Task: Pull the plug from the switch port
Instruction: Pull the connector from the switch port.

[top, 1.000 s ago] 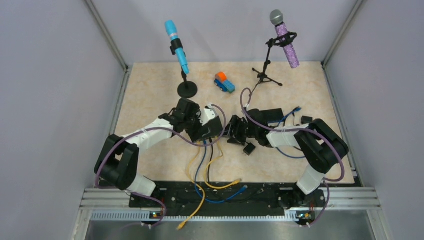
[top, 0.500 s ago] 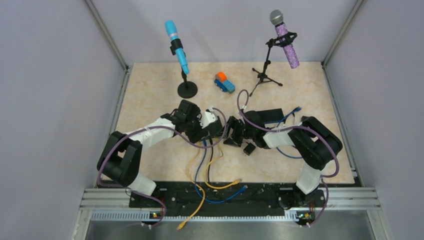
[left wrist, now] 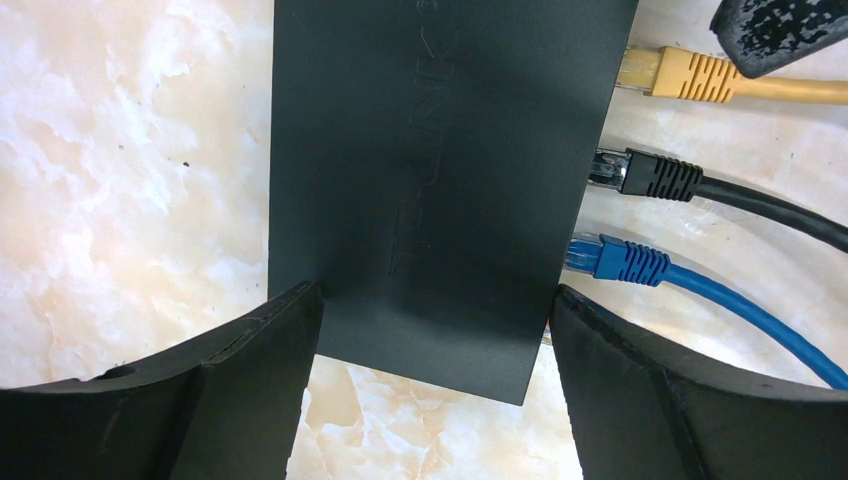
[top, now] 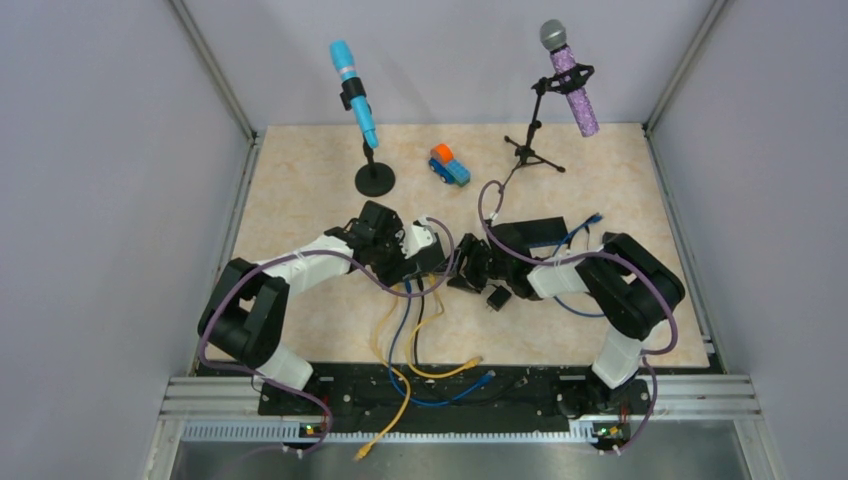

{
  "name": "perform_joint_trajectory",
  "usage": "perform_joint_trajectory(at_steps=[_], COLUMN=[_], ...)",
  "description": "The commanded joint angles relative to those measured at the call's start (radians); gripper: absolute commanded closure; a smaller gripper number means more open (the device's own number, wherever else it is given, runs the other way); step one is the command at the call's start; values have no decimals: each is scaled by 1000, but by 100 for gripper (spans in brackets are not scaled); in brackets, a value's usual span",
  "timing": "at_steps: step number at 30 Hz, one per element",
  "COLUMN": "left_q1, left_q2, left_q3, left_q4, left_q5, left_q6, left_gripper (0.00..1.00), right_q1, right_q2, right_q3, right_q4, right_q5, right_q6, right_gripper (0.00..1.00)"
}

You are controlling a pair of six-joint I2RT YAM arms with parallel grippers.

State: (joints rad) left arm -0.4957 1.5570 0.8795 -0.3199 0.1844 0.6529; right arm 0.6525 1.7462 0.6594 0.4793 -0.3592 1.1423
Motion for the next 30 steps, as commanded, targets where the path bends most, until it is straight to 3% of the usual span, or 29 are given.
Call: perform_joint_trajectory(at_steps=[1, 14, 20, 30], left_q1=[2, 2, 3, 2], left_q2=[-18, -16, -11, -10], left_q3=[11, 10, 10, 4], left_q4=[-11, -36, -48, -56], left_q5=[18, 27, 32, 29], left_q6=[-6, -4, -1, 13], left_gripper=[12, 15, 17, 19], right_q1=[15, 65, 43, 8], right_q2=[7, 108, 219, 252], right_q3=[-5, 49, 42, -67], right_q4=[68, 87, 242, 440], right_q5=[1, 65, 49, 27], right_q6=[0, 21, 109, 151], right_gripper=[41, 53, 63, 69])
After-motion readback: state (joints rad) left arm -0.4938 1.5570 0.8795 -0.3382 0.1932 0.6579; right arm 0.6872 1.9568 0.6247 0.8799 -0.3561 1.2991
